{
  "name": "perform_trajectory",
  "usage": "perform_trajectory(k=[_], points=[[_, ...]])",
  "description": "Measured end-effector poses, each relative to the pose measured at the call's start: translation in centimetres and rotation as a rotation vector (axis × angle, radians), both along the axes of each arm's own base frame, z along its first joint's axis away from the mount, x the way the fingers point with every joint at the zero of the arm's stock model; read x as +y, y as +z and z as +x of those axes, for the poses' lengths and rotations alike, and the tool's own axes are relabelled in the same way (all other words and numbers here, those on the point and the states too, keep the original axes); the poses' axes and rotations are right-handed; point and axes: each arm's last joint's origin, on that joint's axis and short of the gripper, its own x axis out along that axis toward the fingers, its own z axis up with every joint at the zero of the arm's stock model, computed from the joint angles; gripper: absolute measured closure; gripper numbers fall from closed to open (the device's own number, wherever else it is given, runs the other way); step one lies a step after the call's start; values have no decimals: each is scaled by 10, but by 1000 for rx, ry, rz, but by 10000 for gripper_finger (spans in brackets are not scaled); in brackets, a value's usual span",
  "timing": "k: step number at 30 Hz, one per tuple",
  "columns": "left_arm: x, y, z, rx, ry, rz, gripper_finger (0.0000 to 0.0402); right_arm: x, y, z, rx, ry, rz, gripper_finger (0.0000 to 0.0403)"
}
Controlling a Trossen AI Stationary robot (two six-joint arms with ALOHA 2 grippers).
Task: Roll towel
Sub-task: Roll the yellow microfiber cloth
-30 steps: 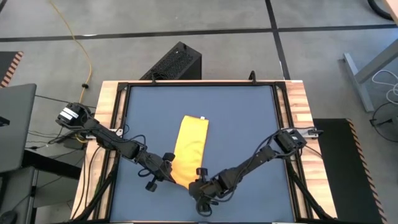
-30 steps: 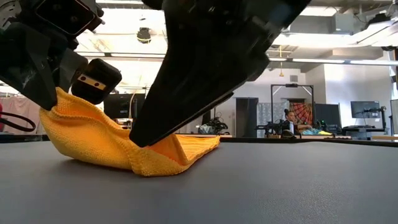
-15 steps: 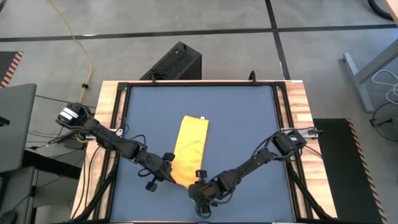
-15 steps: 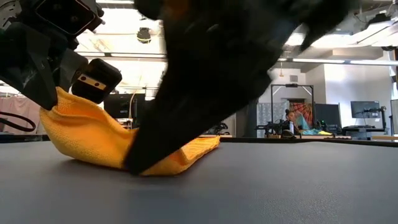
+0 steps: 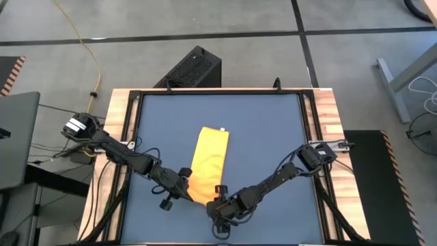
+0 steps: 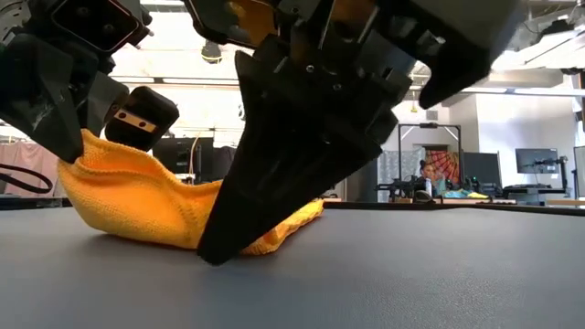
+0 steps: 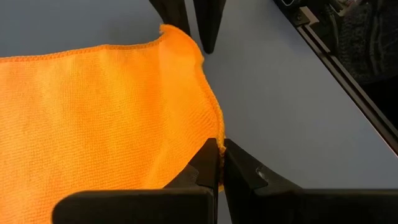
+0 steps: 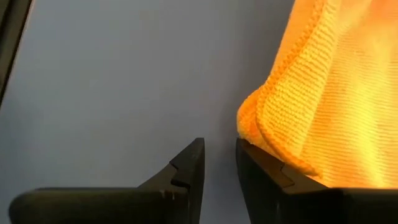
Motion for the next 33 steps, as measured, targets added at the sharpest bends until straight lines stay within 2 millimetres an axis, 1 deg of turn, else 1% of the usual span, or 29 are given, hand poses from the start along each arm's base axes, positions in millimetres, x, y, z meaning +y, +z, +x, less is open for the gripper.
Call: perform_trajectory(k=[4,19,26,33], points=[[0,0,0,0,0,0,401,1,7,3,-17,-3,-13,285],[0,0,0,1,1,-1,401,-6,7,4,-46,-54,-124,285],[0,0,0,1,1,-1,401,-6,6,4,-41,-52,-130,285],[0,0,0,1,2,-1,401,0,20,3,-35,-54,-163,285]])
